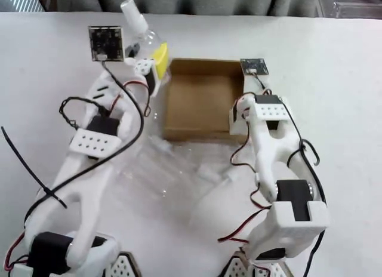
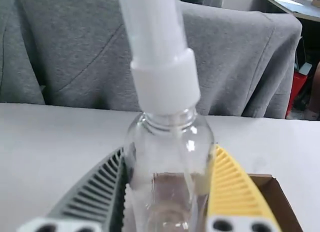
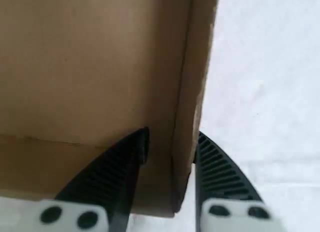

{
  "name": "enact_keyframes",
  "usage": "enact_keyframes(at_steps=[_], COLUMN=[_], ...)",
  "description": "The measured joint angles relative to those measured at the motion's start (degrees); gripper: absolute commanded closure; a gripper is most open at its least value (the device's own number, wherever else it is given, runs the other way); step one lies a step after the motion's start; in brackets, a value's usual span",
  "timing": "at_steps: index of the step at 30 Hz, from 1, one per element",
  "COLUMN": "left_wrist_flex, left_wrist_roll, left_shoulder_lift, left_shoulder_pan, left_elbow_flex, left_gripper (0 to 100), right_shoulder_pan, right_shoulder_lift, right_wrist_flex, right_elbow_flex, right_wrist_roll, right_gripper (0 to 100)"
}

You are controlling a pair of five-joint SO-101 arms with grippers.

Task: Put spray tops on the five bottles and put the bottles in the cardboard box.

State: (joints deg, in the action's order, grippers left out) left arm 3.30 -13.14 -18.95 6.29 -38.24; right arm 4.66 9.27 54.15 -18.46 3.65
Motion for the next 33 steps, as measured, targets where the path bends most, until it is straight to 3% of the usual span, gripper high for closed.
enact_keyframes(at_steps=[3,12,33], left_wrist_flex=[-0.6,-0.7,-1.0], left_wrist_roll=[0.0,0.0,0.0], left_shoulder_lift=[0.0,4.7,51.1], left_shoulder_pan=[-0.4,2.5,2.5], left_elbow_flex=[0.0,6.4,44.4], left_gripper=[98,98,98], right_shoulder_pan=[0.1,1.5,1.5], right_shoulder_lift=[0.0,-0.1,-0.1], right_wrist_flex=[0.4,3.5,4.1], right_elbow_flex=[0.9,2.3,2.3], right_wrist_roll=[0.1,0.6,0.6], right_gripper=[73.1,72.6,72.6])
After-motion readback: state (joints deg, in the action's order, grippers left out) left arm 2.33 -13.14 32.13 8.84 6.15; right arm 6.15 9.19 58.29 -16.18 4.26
